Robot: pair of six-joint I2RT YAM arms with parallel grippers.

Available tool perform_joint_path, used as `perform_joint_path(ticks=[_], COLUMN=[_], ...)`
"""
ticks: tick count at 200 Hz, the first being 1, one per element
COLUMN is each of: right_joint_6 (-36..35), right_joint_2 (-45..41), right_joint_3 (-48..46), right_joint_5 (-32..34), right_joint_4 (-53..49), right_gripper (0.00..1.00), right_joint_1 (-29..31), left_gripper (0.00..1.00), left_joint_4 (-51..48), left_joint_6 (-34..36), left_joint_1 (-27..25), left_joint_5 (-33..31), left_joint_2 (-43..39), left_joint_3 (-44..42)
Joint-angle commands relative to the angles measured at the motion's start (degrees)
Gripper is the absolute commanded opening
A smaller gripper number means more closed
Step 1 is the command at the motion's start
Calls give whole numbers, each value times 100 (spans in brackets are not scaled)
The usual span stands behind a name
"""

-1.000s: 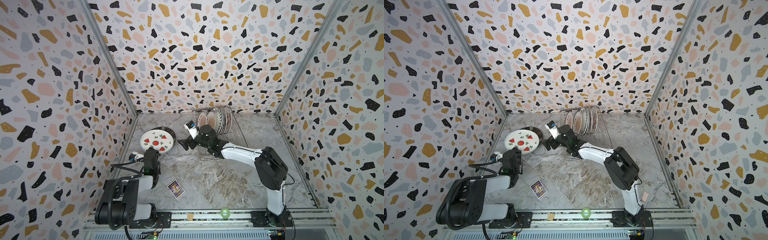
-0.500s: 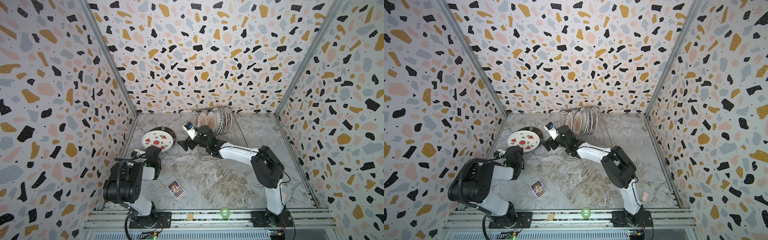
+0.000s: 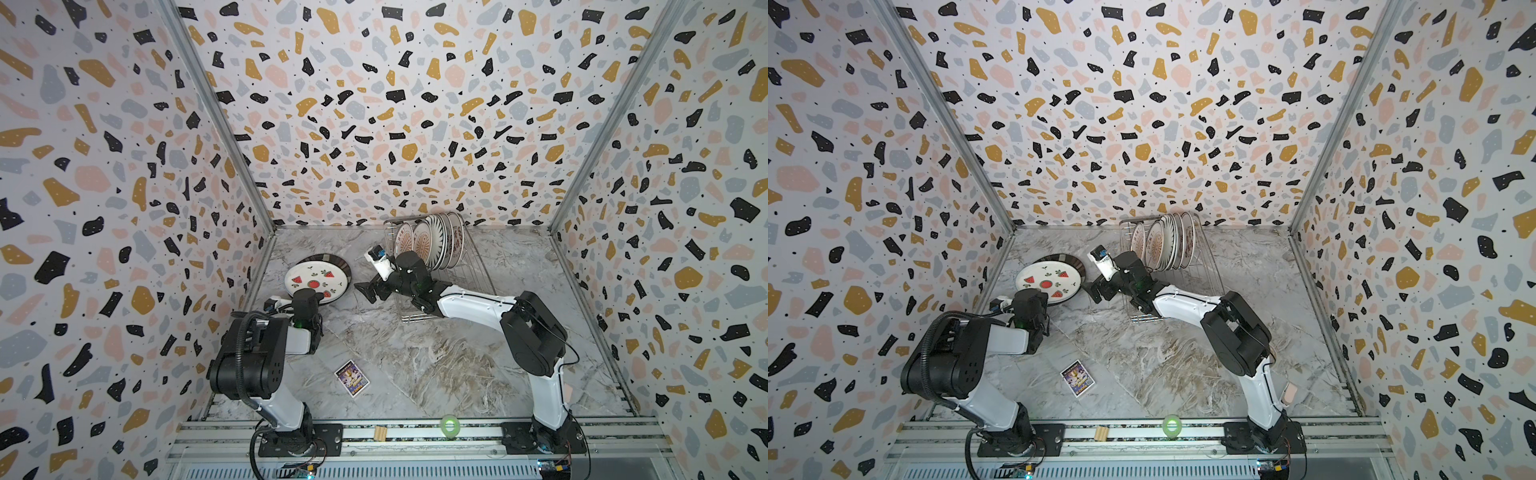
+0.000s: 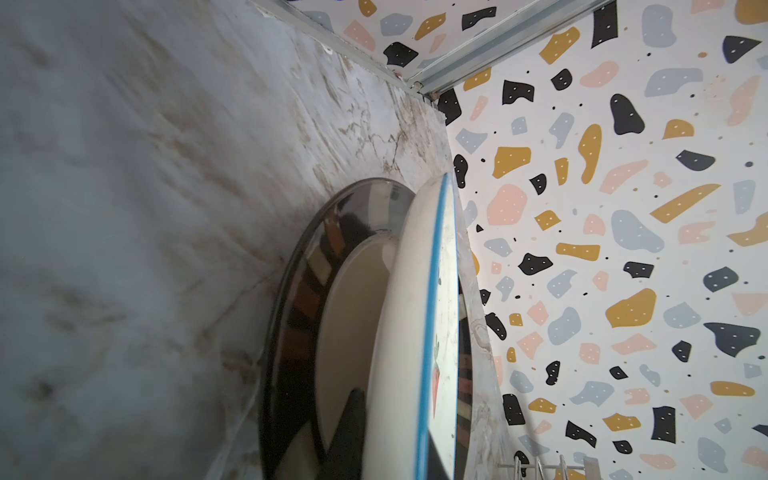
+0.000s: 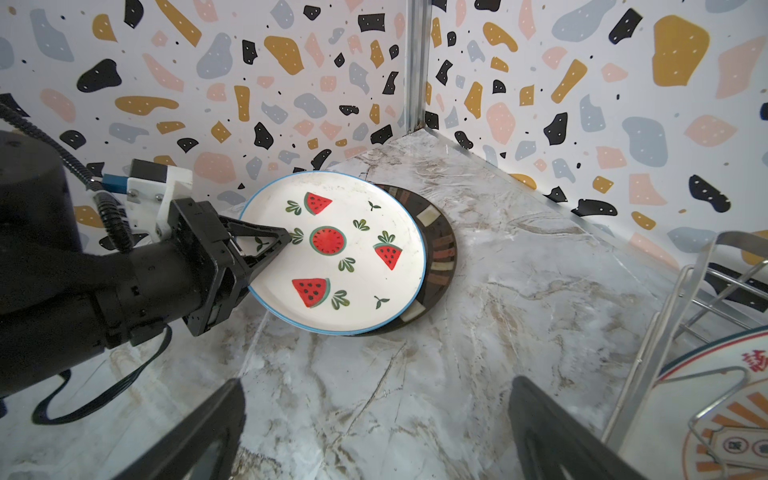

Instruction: Unload the plates from the dish rack

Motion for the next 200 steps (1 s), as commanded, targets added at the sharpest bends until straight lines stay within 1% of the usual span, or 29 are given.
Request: perform_joint_path(ticks=[1, 10, 40, 50, 56, 60, 94, 141, 177, 200], right_joint_6=[-15, -10, 45, 59, 63, 76, 109, 125, 153, 153], right_joint_2=[-122, -122, -221, -260, -275, -289, -331, -460, -488, -500], right_joint_3=[180, 178, 61, -5, -35, -53, -87, -249, -301, -302], right_joint_5=[7, 19, 78, 78, 90, 104, 123, 166, 166, 192], right_joint_4=[-14, -21, 18, 66, 96, 116, 85, 131, 144, 127], right_gripper=[99, 99, 99, 100, 100, 100, 99, 100, 100, 100], right_joint_1=[-17, -17, -8, -13, -11, -8, -8, -13, 0, 0], left_gripper=[7, 11, 17, 26, 33, 35, 33, 36, 35, 35], left_joint_4=[681, 674, 348, 285, 261, 260, 160, 13, 4, -33], left_joint_6=[51, 72, 240, 300, 324, 332, 382, 527, 540, 562], left_joint_1=[45, 53, 54, 54, 53, 52, 54, 52, 48, 45], left_joint_5=[-183, -209, -264, -255, -251, -259, -381, -608, -532, -645], left_joint_2=[-86, -85, -112, -104, -98, -94, -12, 166, 384, 394], left_joint_3=[184, 175, 286, 322, 324, 329, 325, 410, 531, 512])
